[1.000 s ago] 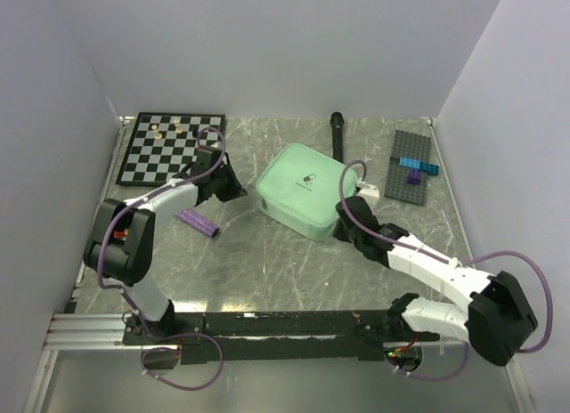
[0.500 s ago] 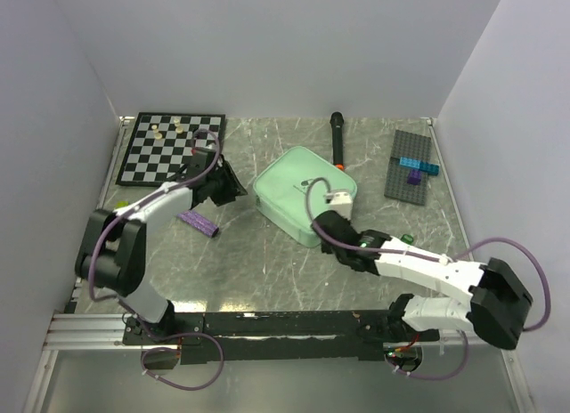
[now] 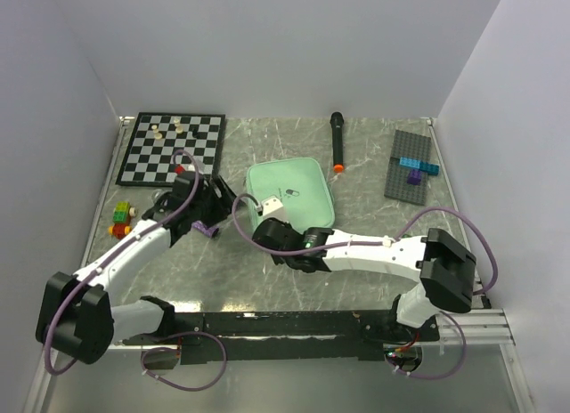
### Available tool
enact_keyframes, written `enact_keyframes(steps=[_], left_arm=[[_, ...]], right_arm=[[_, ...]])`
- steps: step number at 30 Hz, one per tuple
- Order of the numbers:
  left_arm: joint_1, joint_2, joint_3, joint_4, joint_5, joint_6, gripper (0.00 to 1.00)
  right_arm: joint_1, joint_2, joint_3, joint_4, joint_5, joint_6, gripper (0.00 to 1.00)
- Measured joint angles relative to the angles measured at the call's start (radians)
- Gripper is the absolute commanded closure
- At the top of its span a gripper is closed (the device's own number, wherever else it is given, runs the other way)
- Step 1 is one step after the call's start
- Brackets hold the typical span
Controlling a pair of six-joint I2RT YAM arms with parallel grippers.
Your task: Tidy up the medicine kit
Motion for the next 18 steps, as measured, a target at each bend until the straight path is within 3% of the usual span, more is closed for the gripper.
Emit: enact_keyframes(steps=[8,14,18], left_arm=[[-0.13,0.046,-0.047,0.059,-0.002,-0.052,0.23],[-0.131,0.152,-0.034,0.103,-0.01,-0.052,0.47],[-0.134,0.194,0.009,0.109,-0.019,-0.044,0.57]], right_arm=[[0.002,0.015,-0.007,0.015,-0.011,0.003,1.0],[0.002,0.011,-0.021,0.023,-0.006,0.012,1.0],[0.002,0.003,-0.034,0.029,0.001,0.018,1.0]])
